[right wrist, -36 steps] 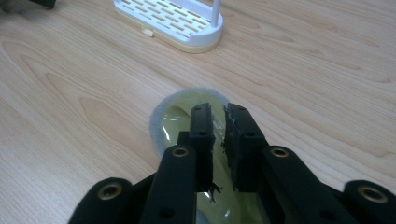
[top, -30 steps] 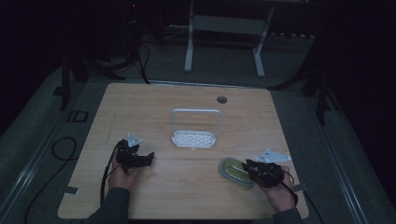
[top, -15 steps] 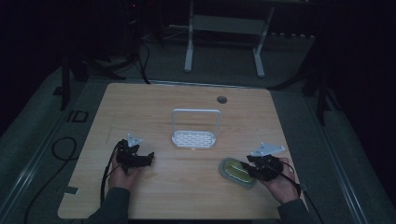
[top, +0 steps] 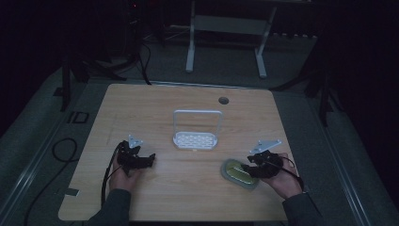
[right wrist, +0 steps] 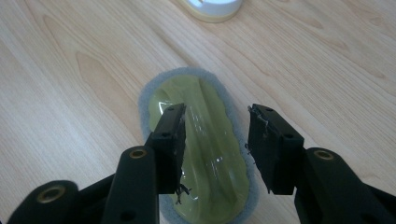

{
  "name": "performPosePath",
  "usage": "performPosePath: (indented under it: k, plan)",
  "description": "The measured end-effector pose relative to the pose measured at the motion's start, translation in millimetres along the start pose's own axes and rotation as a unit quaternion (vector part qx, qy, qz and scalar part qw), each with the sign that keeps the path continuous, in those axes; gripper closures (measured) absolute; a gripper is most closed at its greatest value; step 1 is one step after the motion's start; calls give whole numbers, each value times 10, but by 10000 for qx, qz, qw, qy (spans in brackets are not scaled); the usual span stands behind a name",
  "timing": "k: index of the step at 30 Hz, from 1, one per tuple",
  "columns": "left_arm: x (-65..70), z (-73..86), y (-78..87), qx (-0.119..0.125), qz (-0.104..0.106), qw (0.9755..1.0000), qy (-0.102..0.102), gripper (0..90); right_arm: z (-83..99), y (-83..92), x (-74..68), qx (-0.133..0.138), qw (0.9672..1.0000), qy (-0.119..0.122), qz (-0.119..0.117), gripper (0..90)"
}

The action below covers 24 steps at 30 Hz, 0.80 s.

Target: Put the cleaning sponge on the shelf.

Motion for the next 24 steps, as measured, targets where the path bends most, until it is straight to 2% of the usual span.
performPosePath:
  k: [4,12,24]
  plan:
    - [-1,0,1,-4,1,10000,-5,120,-29,-12,3,-116,9998,132,-39,548]
    - [0,0,0,0,0,10000,1,120,-70,-23,32,-234,9993,241,-156,536]
    - [0,0,0,0,0,10000,-1,119,-126,-30,73,-520,9971,505,-229,540]
Point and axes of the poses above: each handheld gripper's, and its own axes: y roughly backward along the jaws, z roughly out of its underside, x roughly to its right, the point moved 4 cm from there along -y, roughly forward along the jaws, and after that the axes turned 4 degrees about y, right-handed, at the moved point
